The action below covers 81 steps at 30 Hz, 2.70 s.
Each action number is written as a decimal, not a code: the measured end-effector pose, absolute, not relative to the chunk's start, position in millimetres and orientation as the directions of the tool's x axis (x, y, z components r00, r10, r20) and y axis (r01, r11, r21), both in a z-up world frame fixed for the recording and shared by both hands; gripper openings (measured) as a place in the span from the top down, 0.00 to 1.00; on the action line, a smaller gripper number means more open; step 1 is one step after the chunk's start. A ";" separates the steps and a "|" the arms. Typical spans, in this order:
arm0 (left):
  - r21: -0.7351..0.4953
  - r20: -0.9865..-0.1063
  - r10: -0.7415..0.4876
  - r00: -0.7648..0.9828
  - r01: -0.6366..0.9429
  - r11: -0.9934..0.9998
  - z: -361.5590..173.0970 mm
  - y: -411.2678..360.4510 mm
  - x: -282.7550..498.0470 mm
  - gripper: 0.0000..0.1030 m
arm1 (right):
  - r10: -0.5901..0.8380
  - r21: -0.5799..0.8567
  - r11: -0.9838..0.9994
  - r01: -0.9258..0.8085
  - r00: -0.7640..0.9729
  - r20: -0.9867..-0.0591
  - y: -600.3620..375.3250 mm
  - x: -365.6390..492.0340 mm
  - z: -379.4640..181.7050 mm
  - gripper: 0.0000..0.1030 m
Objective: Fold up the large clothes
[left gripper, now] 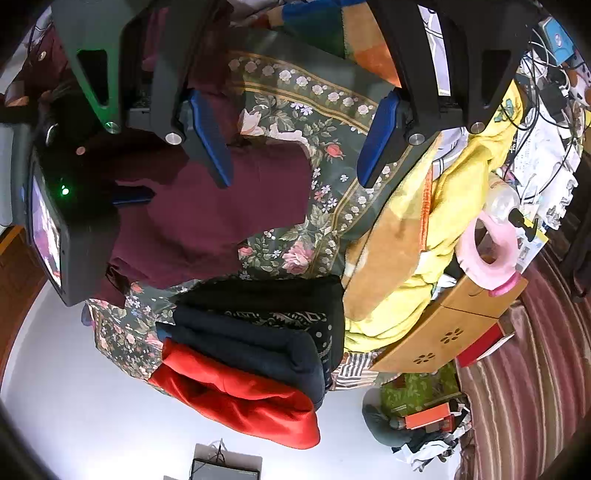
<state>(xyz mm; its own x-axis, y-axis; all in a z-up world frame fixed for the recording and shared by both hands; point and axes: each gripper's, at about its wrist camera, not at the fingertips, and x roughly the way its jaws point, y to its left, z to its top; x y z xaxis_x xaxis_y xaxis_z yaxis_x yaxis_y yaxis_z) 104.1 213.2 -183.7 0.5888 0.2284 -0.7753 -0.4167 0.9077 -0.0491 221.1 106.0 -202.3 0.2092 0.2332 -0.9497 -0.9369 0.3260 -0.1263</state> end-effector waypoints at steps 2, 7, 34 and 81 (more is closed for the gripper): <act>-0.043 -0.774 0.233 0.589 -0.415 0.909 -182.8 212.3 104.6 0.33 | 0.249 -0.122 0.334 -0.934 0.213 -0.945 102.2 223.4 -197.4 0.69; -0.038 -0.763 0.237 0.601 -0.408 0.912 -176.7 208.5 104.0 0.33 | 0.309 0.000 0.421 -0.907 0.144 -0.940 82.8 242.5 -178.5 0.85; -0.007 -0.785 0.149 0.601 -0.250 0.968 -169.8 123.4 158.8 0.33 | 0.375 0.232 0.917 -0.323 0.506 -0.777 -241.0 276.0 -126.0 0.88; 0.047 -0.863 0.065 0.501 -0.048 0.998 -217.7 52.5 196.7 0.23 | 0.353 0.430 0.903 0.006 0.562 -0.748 -336.6 304.4 -152.8 0.39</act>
